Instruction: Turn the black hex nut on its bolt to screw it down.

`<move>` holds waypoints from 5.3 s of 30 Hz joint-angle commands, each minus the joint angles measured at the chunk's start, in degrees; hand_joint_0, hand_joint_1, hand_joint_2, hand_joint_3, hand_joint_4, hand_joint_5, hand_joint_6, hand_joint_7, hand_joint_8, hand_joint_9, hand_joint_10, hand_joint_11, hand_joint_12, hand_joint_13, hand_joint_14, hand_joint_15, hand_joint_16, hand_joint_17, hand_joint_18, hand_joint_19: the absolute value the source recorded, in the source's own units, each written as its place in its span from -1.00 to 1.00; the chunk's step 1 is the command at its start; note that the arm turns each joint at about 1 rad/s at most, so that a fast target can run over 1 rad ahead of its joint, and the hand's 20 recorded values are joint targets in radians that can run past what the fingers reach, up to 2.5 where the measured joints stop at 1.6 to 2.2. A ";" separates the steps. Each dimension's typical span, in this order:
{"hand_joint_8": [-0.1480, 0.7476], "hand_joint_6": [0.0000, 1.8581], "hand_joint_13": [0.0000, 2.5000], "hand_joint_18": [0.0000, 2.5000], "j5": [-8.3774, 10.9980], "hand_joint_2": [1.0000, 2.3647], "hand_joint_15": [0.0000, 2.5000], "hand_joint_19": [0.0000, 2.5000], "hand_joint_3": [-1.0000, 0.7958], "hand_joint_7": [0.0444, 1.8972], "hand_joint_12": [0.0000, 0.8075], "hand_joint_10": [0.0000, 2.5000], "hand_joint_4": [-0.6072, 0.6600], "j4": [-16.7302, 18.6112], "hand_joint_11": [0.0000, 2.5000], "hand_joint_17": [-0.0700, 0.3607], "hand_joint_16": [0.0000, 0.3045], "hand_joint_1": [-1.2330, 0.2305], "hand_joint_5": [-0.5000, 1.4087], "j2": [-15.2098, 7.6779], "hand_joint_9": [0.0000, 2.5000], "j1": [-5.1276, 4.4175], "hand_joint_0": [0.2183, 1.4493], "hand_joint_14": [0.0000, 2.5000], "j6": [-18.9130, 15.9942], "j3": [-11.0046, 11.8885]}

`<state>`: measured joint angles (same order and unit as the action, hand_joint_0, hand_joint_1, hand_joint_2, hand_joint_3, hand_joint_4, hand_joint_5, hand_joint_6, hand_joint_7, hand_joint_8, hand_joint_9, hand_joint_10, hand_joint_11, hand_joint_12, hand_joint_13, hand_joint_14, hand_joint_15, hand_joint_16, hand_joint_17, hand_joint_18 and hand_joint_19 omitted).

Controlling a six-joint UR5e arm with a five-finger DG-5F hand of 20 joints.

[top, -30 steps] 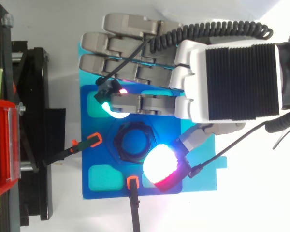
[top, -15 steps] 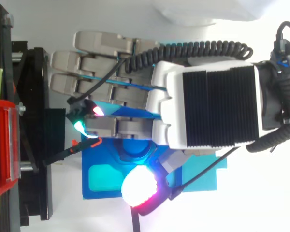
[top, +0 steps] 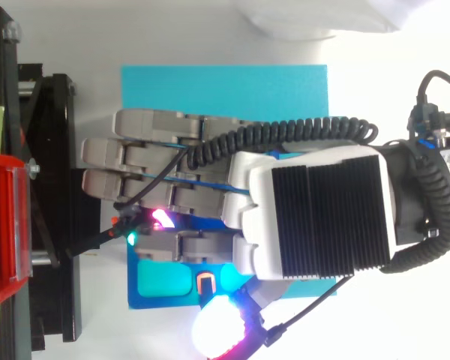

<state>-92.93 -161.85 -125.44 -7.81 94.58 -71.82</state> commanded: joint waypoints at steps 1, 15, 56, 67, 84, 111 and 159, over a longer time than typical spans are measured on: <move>-0.13 -0.46 -0.87 -1.00 -0.15 -1.00 -1.00 -1.00 -0.44 0.31 -0.16 -1.00 0.31 0.13 -1.00 -0.06 -0.61 0.52 -0.62 -0.06 -0.79 -0.37 -0.69 -1.00 -0.09 0.01; -0.14 -0.46 -0.87 -1.00 -0.23 -1.00 -1.00 -1.00 -0.44 0.26 -0.16 -1.00 0.30 0.13 -1.00 -0.08 -0.62 0.50 -0.63 -0.42 -0.79 -0.63 -0.67 -1.00 -0.71 0.01; -0.14 -0.43 -0.85 -1.00 -2.87 -1.00 -1.00 -1.00 -0.44 0.41 -0.18 -1.00 0.28 -1.10 -1.00 -0.09 -0.63 0.48 -0.61 -0.42 -0.77 2.01 -0.66 -1.00 -1.15 -0.08; -0.12 -0.36 -0.85 -1.00 -5.24 -1.00 -1.00 -1.00 -0.44 0.35 -0.18 -1.00 0.29 -1.19 -1.00 -0.09 -0.63 0.58 -0.62 -0.42 -0.75 4.03 -0.66 -1.00 -1.15 -0.08; -0.11 -0.42 -0.84 -0.99 -8.67 -1.00 -1.00 -1.00 -0.44 0.42 -0.19 -1.00 0.30 -0.49 -1.00 -0.09 -0.63 0.57 -0.61 -0.42 -0.71 5.79 -0.66 -1.00 -1.15 0.01; -0.13 -0.46 -0.84 -0.99 -8.06 -1.00 -1.00 -1.00 -0.44 0.18 -0.19 -1.00 0.31 10.41 -1.00 -0.09 -0.63 0.53 -0.62 -2.44 -0.70 3.15 -0.66 -1.00 -0.62 0.45; -0.12 -0.44 -0.82 -0.97 -8.06 -1.00 -1.00 -1.00 -0.44 0.45 -0.21 -1.00 0.31 8.39 -1.00 -0.11 -0.64 0.47 -0.59 -3.76 -0.65 1.30 -0.65 -1.00 -1.85 0.19</move>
<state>-100.99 -153.55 -129.19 -6.48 92.73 -71.63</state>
